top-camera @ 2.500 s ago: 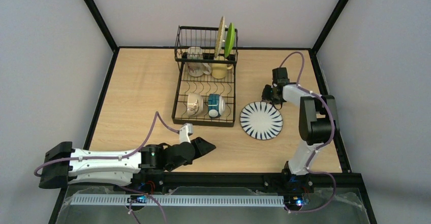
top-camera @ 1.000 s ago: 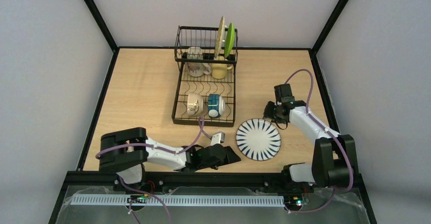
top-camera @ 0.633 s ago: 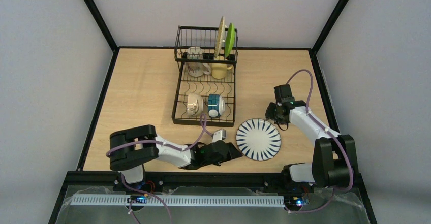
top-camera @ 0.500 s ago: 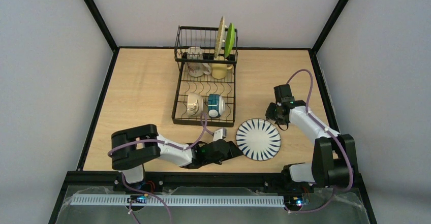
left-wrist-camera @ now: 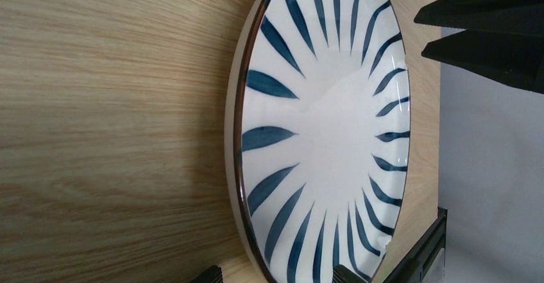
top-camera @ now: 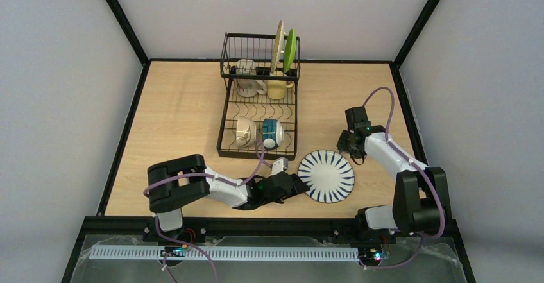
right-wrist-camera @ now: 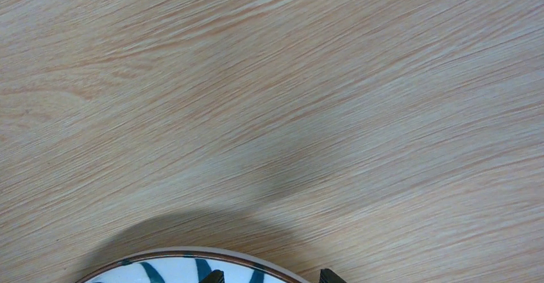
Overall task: Load the mixed dishes into the dish rack
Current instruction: Grab the plate from the center of the board.
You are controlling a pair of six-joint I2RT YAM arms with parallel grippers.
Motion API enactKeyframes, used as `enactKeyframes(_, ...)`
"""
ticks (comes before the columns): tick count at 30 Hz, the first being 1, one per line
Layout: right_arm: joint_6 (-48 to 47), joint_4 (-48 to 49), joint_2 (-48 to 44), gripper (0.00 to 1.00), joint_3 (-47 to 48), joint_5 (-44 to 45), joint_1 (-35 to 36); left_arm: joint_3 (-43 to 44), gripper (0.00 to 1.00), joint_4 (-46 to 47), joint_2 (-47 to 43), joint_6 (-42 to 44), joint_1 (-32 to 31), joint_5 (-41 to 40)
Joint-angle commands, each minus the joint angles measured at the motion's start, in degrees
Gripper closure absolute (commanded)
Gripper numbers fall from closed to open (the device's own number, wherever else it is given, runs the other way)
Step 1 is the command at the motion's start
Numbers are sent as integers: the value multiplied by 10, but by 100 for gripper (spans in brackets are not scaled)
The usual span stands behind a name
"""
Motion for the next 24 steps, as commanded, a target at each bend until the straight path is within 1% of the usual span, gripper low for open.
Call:
enactKeyframes(1, 10, -18, -13, 17, 9, 31, -15, 12, 1, -11, 24, -3, 7, -20)
enactKeyframes(9, 15, -13, -31, 19, -21, 11, -57, 19, 1, -19, 45, -24, 8, -20)
enactKeyframes(13, 21, -13, -28, 22, -25, 7, -59, 27, 1, -30, 51, -26, 11, -21)
enactKeyframes(15, 29, -10, -24, 24, -27, -5, -60, 32, 1, -36, 55, -30, 13, -21)
enactKeyframes(24, 54, 15, 1, 27, -49, -56, -60, 48, 1, -43, 77, -42, 18, -10)
